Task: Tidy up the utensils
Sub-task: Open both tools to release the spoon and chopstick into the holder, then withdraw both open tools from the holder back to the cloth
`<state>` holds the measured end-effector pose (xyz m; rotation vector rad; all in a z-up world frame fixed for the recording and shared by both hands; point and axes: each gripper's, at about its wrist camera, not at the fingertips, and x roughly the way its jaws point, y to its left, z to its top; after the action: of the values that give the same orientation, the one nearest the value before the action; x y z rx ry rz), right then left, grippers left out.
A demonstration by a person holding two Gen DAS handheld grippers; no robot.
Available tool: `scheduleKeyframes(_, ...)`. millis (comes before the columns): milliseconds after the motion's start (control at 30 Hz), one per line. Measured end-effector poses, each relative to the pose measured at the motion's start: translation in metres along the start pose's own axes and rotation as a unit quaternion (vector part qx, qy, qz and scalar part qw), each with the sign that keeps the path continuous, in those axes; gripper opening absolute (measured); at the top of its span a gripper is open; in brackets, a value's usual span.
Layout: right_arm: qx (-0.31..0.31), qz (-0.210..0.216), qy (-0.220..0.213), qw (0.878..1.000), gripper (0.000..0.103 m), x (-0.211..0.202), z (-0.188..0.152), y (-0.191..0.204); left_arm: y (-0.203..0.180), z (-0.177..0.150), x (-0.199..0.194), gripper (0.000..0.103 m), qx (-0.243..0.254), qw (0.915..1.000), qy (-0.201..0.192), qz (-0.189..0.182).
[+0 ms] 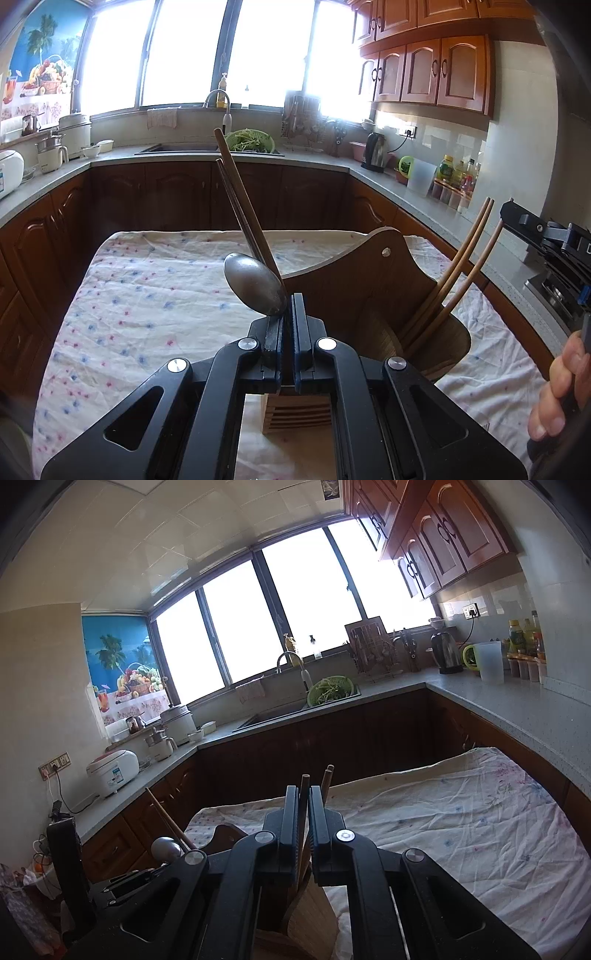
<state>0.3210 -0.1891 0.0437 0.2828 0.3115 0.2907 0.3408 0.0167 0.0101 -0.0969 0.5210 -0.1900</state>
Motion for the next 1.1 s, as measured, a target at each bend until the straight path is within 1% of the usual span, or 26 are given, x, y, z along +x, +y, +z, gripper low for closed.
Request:
scheduleKeyframes(300,0.0,-0.001,0.009,1.0,0.006,0.001,0.001,0.001,0.0,0.002,0.002,0.003,0.003,1.0,0.008,0.001)
scheduleKeyframes(367,0.002,0.001,0.013,1.0,0.01,0.002,0.002,0.001,0.0,0.003,0.003,0.003,0.003,0.9999,0.012,0.001)
scheduleKeyframes(400,0.006,0.002,0.013,1.0,0.01,0.002,0.002,0.0,0.0,0.004,0.003,0.004,0.003,0.9999,0.014,0.001)
scheduleKeyframes(433,0.009,0.005,0.014,1.0,0.01,0.001,0.003,-0.001,0.0,0.005,0.003,0.004,0.003,0.9999,0.017,0.001)
scheduleKeyframes(467,0.011,0.006,0.015,1.0,0.011,0.001,0.003,-0.002,0.0,0.005,0.002,0.008,0.002,0.9998,0.018,0.001)
scheduleKeyframes(500,0.013,0.006,0.014,1.0,0.016,0.0,0.004,-0.003,0.0,0.005,0.001,0.012,0.0,0.9998,0.018,0.002)
scheduleKeyframes(533,0.016,0.008,0.013,1.0,0.027,-0.002,0.005,-0.004,0.001,0.005,-0.001,0.024,0.0,0.9999,0.017,0.002)
scheduleKeyframes(567,0.018,0.011,0.012,1.0,0.032,-0.003,0.005,-0.004,0.001,0.005,-0.002,0.036,-0.001,0.9999,0.014,0.004)
scheduleKeyframes(600,0.019,0.011,0.011,1.0,0.038,-0.005,0.005,-0.004,0.001,0.004,-0.005,0.038,-0.002,0.9999,0.009,0.007)
scheduleKeyframes(700,0.022,0.012,0.008,1.0,0.038,-0.011,0.006,-0.005,0.002,0.003,-0.008,0.04,-0.005,0.9999,0.012,0.01)
scheduleKeyframes(767,0.029,0.012,0.007,0.999,0.048,-0.016,0.006,-0.007,0.003,0.001,-0.011,0.044,-0.006,0.9998,0.013,0.01)
scheduleKeyframes(800,0.034,0.015,0.007,0.999,0.059,-0.018,0.006,-0.009,0.002,0.0,-0.013,0.044,-0.004,0.9998,0.014,0.011)
scheduleKeyframes(833,0.04,0.019,0.005,0.999,0.072,-0.022,0.006,-0.011,0.002,-0.001,-0.016,0.049,-0.003,0.9998,0.015,0.012)
scheduleKeyframes(867,0.045,0.022,0.001,0.999,0.078,-0.026,0.006,-0.013,0.002,-0.003,-0.02,0.055,-0.002,0.9998,0.014,0.014)
scheduleKeyframes(900,0.047,0.023,-0.003,0.999,0.086,-0.031,0.005,-0.014,0.002,-0.005,-0.024,0.058,-0.002,0.9998,0.013,0.017)
scheduleKeyframes(933,0.048,0.022,-0.005,0.999,0.091,-0.037,0.004,-0.016,0.002,-0.008,-0.028,0.067,-0.005,0.9997,0.013,0.02)
scheduleKeyframes(967,0.049,0.021,-0.006,0.999,0.093,-0.042,0.003,-0.017,0.003,-0.011,-0.033,0.076,-0.01,0.9996,0.015,0.024)
scheduleKeyframes(1033,0.054,0.021,-0.004,0.998,0.099,-0.051,-0.002,-0.022,0.005,-0.017,-0.043,0.08,-0.02,0.9994,0.015,0.024)
scheduleKeyframes(1100,0.058,0.018,0.001,0.998,0.101,-0.061,-0.008,-0.027,0.006,-0.024,-0.052,0.081,-0.025,0.9993,0.017,0.022)
